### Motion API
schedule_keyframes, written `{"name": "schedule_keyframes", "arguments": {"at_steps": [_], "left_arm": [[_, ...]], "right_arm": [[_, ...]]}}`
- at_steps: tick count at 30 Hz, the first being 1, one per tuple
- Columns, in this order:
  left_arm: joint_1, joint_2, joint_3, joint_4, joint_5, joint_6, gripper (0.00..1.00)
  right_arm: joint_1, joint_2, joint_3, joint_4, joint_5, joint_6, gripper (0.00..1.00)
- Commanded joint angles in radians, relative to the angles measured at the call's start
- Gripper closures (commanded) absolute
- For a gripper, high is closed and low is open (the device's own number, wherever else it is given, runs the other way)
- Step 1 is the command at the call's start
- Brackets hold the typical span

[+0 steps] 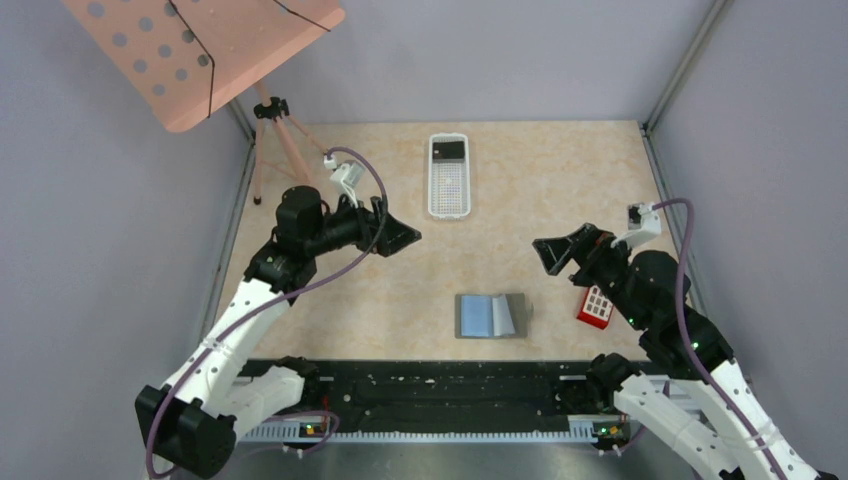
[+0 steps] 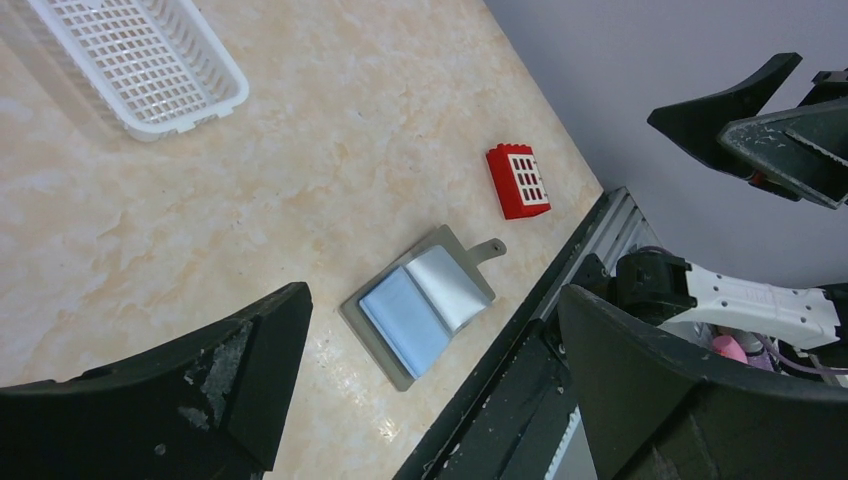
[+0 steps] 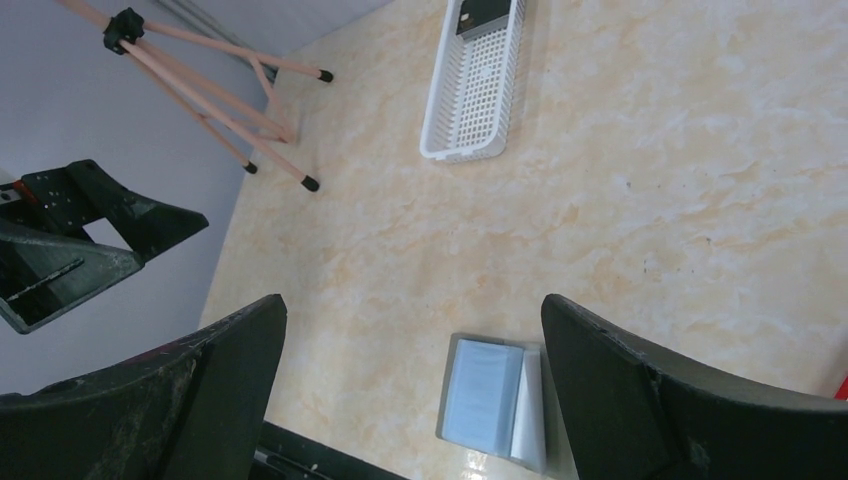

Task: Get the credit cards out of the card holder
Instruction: Reset both arms

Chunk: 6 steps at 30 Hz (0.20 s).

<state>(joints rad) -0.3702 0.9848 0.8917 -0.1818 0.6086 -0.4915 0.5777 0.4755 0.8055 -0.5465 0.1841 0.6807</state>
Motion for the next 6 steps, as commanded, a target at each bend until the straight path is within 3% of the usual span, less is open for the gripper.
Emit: {"name": "schedule_keyframes", "arguments": {"at_steps": [1, 6], "left_arm": [[-0.001, -0.025, -0.008, 0.014, -0.02, 0.034, 0.01], [-0.001, -0.032, -0.027, 0.036, -0.024, 0.025, 0.01]], "right_arm": [[-0.009, 0.007, 0.01, 0.033, 0.033, 0.004, 0.02], [-0.008, 0.006, -0.006, 0.034, 0.025, 0.018, 0.02]]}}
